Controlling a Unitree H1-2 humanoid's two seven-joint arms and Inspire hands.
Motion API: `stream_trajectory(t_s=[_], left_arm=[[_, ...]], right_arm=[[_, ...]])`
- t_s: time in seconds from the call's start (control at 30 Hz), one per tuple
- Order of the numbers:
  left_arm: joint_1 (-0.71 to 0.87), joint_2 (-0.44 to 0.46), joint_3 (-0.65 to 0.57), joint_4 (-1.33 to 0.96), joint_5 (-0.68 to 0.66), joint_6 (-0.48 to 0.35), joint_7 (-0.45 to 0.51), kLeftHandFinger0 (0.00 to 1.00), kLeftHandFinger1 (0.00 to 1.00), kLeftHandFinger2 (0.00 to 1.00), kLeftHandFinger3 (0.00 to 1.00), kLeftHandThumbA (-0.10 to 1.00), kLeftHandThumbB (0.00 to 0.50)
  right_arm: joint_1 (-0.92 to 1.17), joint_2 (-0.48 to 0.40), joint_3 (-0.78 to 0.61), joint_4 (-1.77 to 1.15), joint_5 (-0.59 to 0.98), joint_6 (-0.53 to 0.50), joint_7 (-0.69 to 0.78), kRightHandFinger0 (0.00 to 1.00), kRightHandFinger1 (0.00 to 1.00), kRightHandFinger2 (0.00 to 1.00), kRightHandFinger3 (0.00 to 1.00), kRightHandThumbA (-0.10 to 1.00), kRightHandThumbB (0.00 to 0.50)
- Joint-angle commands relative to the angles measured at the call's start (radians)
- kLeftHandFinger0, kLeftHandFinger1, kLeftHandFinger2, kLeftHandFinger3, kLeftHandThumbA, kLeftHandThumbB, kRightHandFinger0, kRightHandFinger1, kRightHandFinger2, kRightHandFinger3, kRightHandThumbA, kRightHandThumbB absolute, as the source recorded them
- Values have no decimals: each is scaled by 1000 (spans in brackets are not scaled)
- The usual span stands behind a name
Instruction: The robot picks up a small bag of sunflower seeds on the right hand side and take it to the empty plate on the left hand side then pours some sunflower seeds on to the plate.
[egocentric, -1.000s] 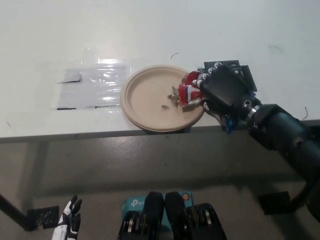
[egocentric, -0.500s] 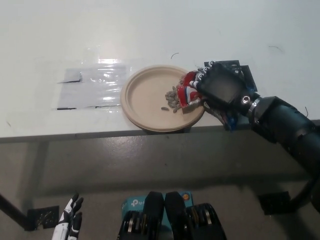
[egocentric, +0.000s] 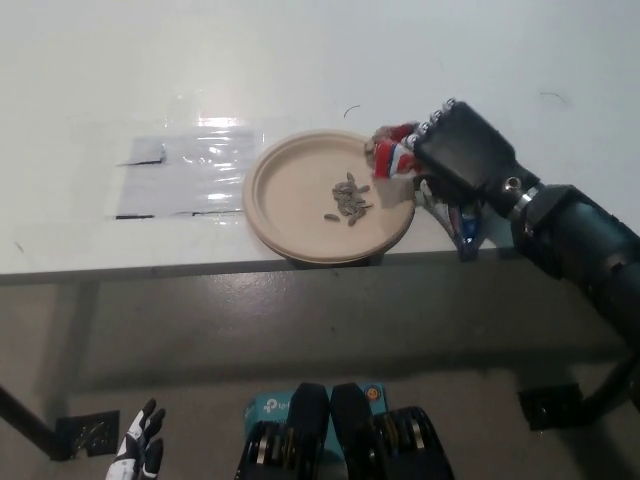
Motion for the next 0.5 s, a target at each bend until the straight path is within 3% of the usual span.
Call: stream_trajectory(t_s=[0.0,0.03,0.1,0.2,0.27,0.33,0.4,0.43,0.47], left_arm=[[18,9,3,-38,2,-10,-8,964,973,986,1000,1000,98],[23,8,2,-39,0,-12,-9,965,973,986,1000,1000,100],[28,9,0,-31,5,-30,-6,963,975,990,1000,1000,102],[38,9,2,-31,-4,-33,-7,964,979,997,1000,1000,110],[42,9,3,-35,1,-27,-5,949,973,993,1000,1000,110],[51,9,4,-38,4,-27,-3,940,968,990,1000,1000,101],[49,12,4,-33,9,-36,-2,922,954,981,1000,1000,90],[48,11,4,-32,7,-35,-2,921,953,980,1000,1000,92],[49,10,4,-36,9,-28,-2,922,952,979,1000,1000,95]], right_arm=[[-61,-34,-70,2,71,-43,-55,0,179,650,151,-100,200],[-56,-33,-85,4,80,-49,-60,0,190,671,159,-100,178],[-50,-30,-94,9,75,-52,-78,0,180,685,183,-100,186],[-45,-22,-92,7,60,-45,-73,0,85,593,173,-100,212],[-46,-22,-82,6,47,-47,-82,0,53,542,89,-100,227],[-45,-18,-78,8,44,-56,-88,0,86,650,102,-100,228],[-50,-21,-74,11,40,-58,-90,0,115,681,113,-100,243],[-52,-23,-71,12,36,-57,-92,0,115,680,113,-100,246],[-56,-27,-63,13,29,-56,-92,0,105,597,122,-100,247]])
